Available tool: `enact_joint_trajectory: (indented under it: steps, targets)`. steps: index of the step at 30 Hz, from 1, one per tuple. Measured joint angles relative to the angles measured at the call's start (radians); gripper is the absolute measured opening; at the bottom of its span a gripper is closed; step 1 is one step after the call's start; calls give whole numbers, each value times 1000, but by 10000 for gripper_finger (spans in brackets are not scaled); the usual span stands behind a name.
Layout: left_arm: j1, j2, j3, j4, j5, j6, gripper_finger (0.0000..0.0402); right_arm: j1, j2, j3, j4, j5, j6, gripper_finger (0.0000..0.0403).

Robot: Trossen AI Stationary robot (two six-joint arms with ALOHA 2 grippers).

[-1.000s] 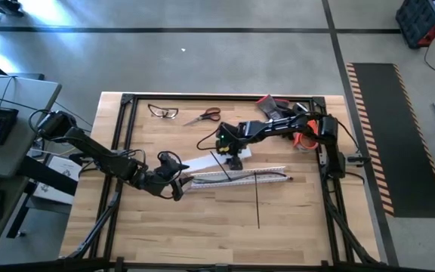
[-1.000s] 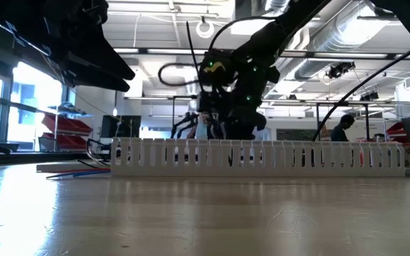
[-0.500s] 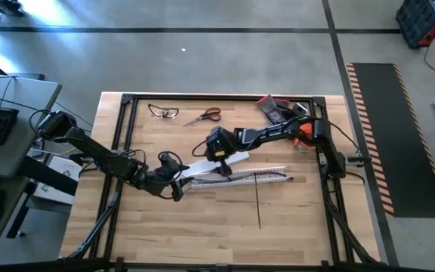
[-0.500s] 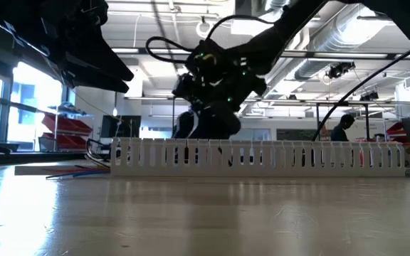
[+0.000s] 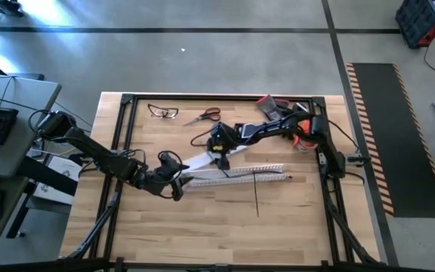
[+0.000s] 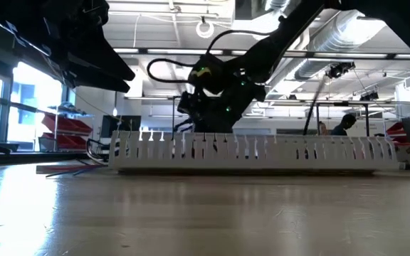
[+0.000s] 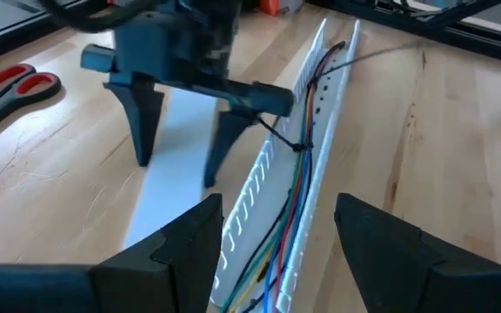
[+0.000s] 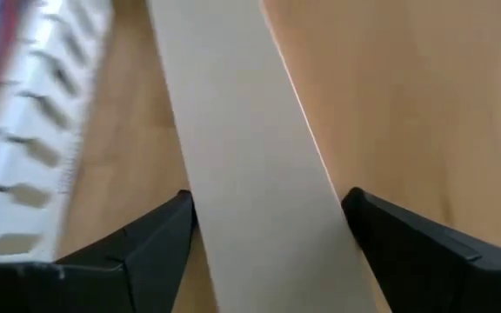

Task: Ziptie cables
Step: Close the white cable duct

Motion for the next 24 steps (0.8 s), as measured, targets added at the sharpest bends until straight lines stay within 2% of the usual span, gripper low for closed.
enact_joint_trajectory:
  steps: [5,8,14,24]
  targets:
    - [0,0,0,-1,2,-6,204,-44,-1,1,-15,42,170,281]
    - [0,0,0,-3,2,-9,204,-51,-6,1,-32,86,217,276]
    - [0,0,0,-3,6,-9,204,-43,-40,-5,-77,120,182,275]
    - [0,0,0,8,4,-1,204,-53,-95,-7,-72,68,72,275]
